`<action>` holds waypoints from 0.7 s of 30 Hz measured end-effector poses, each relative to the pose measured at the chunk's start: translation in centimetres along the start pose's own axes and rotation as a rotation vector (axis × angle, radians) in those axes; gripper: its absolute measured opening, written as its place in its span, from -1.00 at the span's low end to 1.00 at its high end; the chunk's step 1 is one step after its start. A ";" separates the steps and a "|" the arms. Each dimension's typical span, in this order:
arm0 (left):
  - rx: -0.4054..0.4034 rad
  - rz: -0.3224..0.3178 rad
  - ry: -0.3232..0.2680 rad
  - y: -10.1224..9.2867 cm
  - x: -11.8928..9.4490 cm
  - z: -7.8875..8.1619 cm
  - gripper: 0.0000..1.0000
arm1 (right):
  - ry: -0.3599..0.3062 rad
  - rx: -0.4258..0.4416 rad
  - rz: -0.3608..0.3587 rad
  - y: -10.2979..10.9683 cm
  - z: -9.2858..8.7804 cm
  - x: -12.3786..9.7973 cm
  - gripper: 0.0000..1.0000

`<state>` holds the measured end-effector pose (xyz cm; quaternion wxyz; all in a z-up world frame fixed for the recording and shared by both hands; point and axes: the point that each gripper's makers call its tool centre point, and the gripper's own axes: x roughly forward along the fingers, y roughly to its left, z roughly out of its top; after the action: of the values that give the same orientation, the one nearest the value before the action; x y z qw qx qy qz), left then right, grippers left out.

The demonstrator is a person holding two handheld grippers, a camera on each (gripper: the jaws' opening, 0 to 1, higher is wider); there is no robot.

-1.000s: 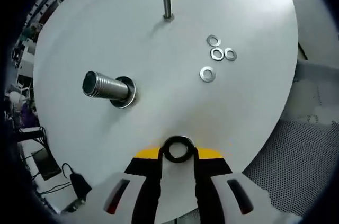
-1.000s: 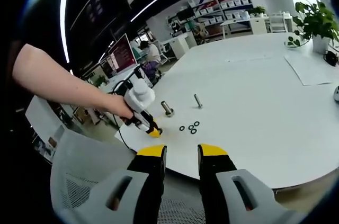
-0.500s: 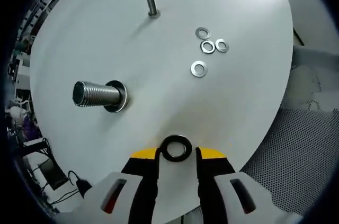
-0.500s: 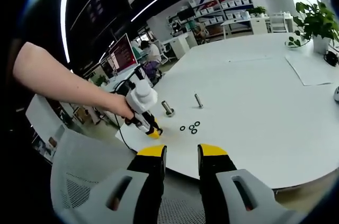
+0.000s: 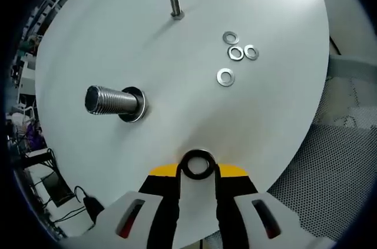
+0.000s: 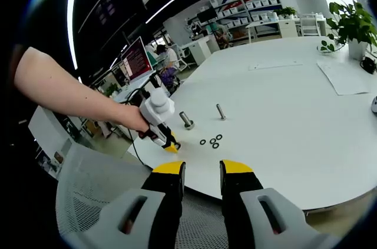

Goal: Place the washer onto the threaded stud by aligning its center hole with the stud, sliding it down to the base, and recovering from edge contact or off-axis alignment until the washer reaches the visible bottom stop.

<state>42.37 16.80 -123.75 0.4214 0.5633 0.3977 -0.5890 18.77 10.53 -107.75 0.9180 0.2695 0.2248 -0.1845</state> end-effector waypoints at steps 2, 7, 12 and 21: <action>0.010 -0.006 -0.016 0.1 0.1 -0.2 -0.60 | -0.003 0.001 -0.003 0.0 0.1 -0.1 -0.47; -0.016 -0.016 -0.059 0.3 0.1 -0.4 -0.62 | -0.012 0.006 -0.012 -0.2 0.2 -0.2 -0.47; -0.064 -0.047 -0.071 0.8 -0.1 -0.8 -0.62 | -0.015 0.009 -0.015 -0.2 0.3 -0.3 -0.47; -0.027 0.021 -0.156 4.3 -4.1 1.2 -0.62 | -0.018 0.012 -0.017 -0.2 0.4 -0.3 -0.47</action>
<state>46.07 14.50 -119.62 0.4647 0.5140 0.3655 -0.6214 18.54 10.21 -107.34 0.9168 0.2716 0.2175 -0.1961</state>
